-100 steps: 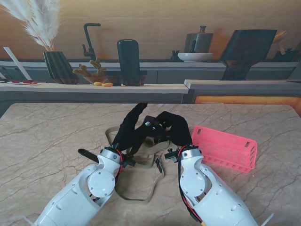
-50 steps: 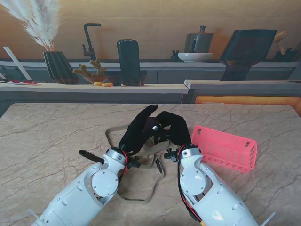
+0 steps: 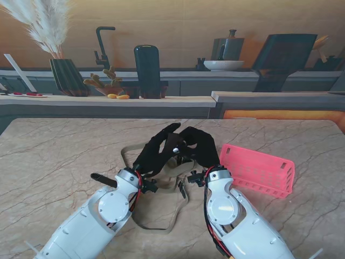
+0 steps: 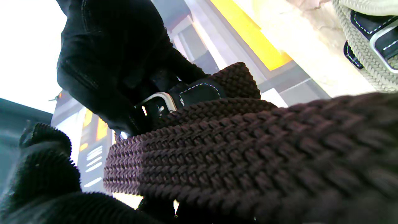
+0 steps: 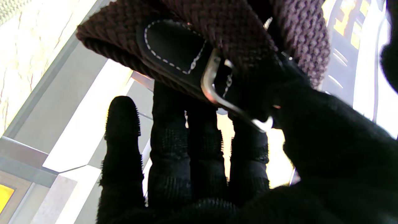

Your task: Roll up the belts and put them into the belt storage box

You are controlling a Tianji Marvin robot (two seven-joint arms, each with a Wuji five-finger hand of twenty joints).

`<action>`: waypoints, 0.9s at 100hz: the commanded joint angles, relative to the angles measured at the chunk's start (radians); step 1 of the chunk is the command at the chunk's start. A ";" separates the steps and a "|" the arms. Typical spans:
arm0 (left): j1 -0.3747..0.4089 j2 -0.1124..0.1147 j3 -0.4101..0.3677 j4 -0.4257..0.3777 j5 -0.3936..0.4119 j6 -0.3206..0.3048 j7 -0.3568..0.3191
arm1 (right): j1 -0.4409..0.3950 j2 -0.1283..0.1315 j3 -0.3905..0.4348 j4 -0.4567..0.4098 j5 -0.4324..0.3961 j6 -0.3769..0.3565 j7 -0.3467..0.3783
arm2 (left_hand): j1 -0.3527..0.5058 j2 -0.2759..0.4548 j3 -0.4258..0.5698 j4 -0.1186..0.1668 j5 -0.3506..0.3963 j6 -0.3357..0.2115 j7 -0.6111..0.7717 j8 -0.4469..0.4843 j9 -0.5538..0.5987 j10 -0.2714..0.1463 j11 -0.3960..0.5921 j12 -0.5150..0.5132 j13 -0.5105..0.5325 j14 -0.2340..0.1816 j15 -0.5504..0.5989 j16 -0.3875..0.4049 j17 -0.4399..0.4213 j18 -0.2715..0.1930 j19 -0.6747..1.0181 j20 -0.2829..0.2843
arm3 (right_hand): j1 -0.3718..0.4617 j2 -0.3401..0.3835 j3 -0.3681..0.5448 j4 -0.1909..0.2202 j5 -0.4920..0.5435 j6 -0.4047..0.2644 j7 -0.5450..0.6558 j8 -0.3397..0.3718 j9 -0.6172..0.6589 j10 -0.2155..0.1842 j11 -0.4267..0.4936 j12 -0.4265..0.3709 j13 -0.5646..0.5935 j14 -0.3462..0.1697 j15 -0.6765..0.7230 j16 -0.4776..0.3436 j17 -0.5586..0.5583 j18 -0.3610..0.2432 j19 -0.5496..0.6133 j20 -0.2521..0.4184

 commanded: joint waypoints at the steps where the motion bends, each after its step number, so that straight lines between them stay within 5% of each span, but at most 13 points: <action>1: 0.017 0.005 -0.006 -0.011 0.023 0.005 0.011 | -0.011 -0.007 0.004 -0.023 0.015 0.001 0.006 | 0.018 -0.059 0.008 0.010 0.017 -0.010 0.029 -0.001 0.027 -0.005 -0.010 0.006 0.013 -0.001 -0.001 0.002 0.002 -0.001 0.017 0.012 | 0.042 0.066 0.078 0.012 0.054 -0.264 0.110 0.013 0.043 -0.034 -0.017 0.012 -0.036 -0.047 0.018 -0.012 -0.017 0.001 -0.015 -0.002; 25: 0.032 0.018 -0.030 -0.034 -0.074 -0.001 -0.072 | -0.028 -0.003 0.012 -0.047 0.039 0.001 0.024 | 0.034 -0.138 0.049 -0.005 0.007 -0.010 -0.006 -0.030 0.011 0.005 -0.045 -0.003 -0.002 0.001 -0.027 -0.008 -0.012 -0.025 0.006 -0.014 | 0.033 0.064 0.079 0.010 0.054 -0.278 0.111 0.009 0.053 -0.041 -0.028 0.017 -0.045 -0.050 0.024 -0.015 -0.025 0.001 -0.020 0.004; 27: 0.031 0.021 -0.030 -0.033 -0.076 -0.004 -0.083 | -0.030 -0.003 0.012 -0.050 0.043 0.001 0.028 | -0.076 -0.196 0.283 -0.032 0.003 -0.017 -0.011 -0.041 0.006 0.006 -0.051 -0.007 -0.005 0.002 -0.032 -0.014 -0.011 -0.027 -0.002 -0.028 | 0.032 0.065 0.079 0.010 0.054 -0.280 0.110 0.008 0.053 -0.041 -0.029 0.017 -0.046 -0.050 0.024 -0.016 -0.027 0.001 -0.021 0.004; 29: 0.028 0.024 -0.030 -0.031 -0.078 -0.008 -0.096 | -0.031 -0.003 0.013 -0.053 0.048 0.002 0.031 | -0.120 -0.221 0.379 -0.045 -0.002 -0.021 -0.015 -0.044 0.002 0.006 -0.055 -0.008 -0.008 0.002 -0.036 -0.015 -0.012 -0.029 -0.003 -0.030 | 0.031 0.065 0.079 0.009 0.054 -0.281 0.110 0.008 0.054 -0.042 -0.030 0.018 -0.049 -0.051 0.023 -0.017 -0.030 0.001 -0.023 0.005; 49: 0.007 0.046 -0.008 -0.017 -0.062 -0.030 -0.165 | -0.044 -0.002 0.013 -0.073 0.080 0.006 0.047 | -0.109 -0.293 0.498 -0.052 -0.028 -0.054 -0.032 -0.046 -0.015 0.004 -0.075 -0.018 -0.019 0.004 -0.051 -0.027 -0.007 -0.030 -0.033 -0.038 | 0.021 0.063 0.081 0.008 0.053 -0.296 0.109 0.008 0.063 -0.049 -0.040 0.025 -0.066 -0.055 0.021 -0.021 -0.045 0.002 -0.035 0.010; 72: -0.007 0.038 0.022 0.001 0.007 -0.016 -0.123 | -0.055 0.000 0.012 -0.088 0.116 -0.001 0.070 | -0.057 -0.325 0.597 -0.046 -0.044 -0.046 -0.026 -0.029 -0.010 -0.004 -0.058 -0.007 -0.004 0.006 -0.037 -0.018 0.018 -0.010 -0.020 -0.015 | 0.011 0.063 0.085 0.007 0.053 -0.307 0.107 0.008 0.069 -0.056 -0.052 0.030 -0.090 -0.057 0.020 -0.023 -0.068 0.001 -0.049 0.018; 90: 0.000 0.012 0.036 0.003 0.110 0.042 0.024 | -0.057 0.002 0.010 -0.090 0.121 -0.002 0.081 | -0.001 -0.294 0.620 -0.022 -0.041 -0.018 -0.004 0.020 -0.010 -0.011 0.000 0.030 0.004 0.011 0.007 0.016 0.023 -0.010 0.034 0.022 | -0.004 0.064 0.087 0.008 0.048 -0.322 0.101 0.007 0.043 -0.050 -0.035 0.071 -0.172 -0.058 0.026 -0.024 -0.120 -0.008 -0.075 0.035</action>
